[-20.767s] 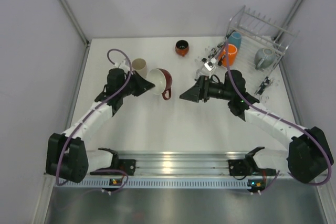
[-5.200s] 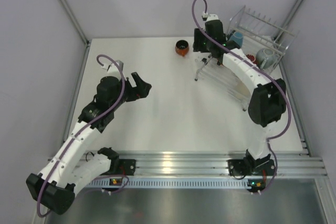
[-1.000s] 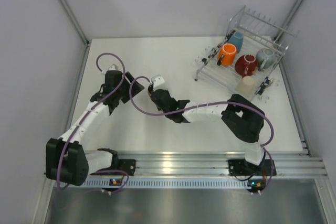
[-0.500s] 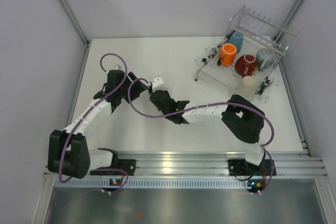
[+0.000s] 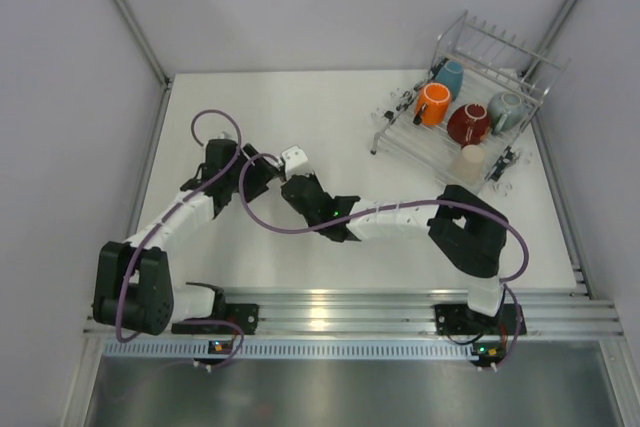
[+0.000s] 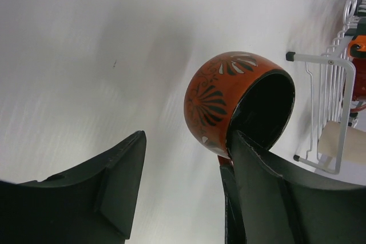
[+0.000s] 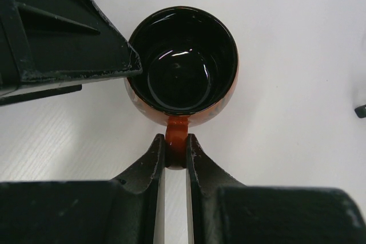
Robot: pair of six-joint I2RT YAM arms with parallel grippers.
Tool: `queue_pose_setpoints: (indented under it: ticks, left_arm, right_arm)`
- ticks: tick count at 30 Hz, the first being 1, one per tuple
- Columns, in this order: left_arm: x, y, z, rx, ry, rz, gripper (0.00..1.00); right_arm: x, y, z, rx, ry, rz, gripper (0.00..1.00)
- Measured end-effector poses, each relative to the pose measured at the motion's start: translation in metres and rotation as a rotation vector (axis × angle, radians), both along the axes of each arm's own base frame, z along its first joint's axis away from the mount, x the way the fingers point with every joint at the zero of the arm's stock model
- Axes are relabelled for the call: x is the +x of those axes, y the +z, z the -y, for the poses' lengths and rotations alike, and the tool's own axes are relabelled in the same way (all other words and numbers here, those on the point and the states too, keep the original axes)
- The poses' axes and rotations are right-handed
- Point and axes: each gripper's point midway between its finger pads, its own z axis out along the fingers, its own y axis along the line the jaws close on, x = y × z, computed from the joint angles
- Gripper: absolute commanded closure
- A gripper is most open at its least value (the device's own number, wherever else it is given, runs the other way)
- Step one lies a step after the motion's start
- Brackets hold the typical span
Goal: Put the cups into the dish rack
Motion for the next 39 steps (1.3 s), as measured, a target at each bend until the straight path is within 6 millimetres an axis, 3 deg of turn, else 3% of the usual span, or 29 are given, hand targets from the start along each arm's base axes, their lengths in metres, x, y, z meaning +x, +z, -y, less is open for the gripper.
queue_pose_setpoints:
  ticks: [11,14,16,23,25,31,39]
  left_arm:
    - [0.003,0.006,0.011,-0.083,-0.029,0.026,0.37]
    - [0.004,0.002,0.012,-0.089,-0.034,0.015,0.46]
    - [0.004,-0.001,0.013,-0.092,-0.035,0.004,0.6]
    - [0.002,-0.002,0.015,-0.093,-0.049,0.001,0.95]
    - [0.001,-0.002,0.015,-0.091,-0.06,0.002,1.0]
    - [0.001,-0.001,0.017,-0.092,-0.081,0.02,1.0]
    - [0.002,0.026,0.026,-0.219,-0.137,0.124,1.0]
  right_arm:
    - [-0.001,0.003,-0.002,-0.004,0.009,0.012,1.0]
    - [-0.003,0.004,-0.003,-0.015,0.015,0.019,1.0]
    - [-0.005,0.004,-0.004,-0.024,0.024,0.025,1.0]
    - [-0.014,0.007,-0.01,-0.088,0.077,0.06,0.99]
    - [-0.017,0.007,-0.011,-0.112,0.097,0.072,0.91]
    - [-0.02,0.011,-0.014,-0.124,0.117,0.09,0.73]
    - [-0.026,0.054,-0.01,0.006,0.117,0.113,0.33]
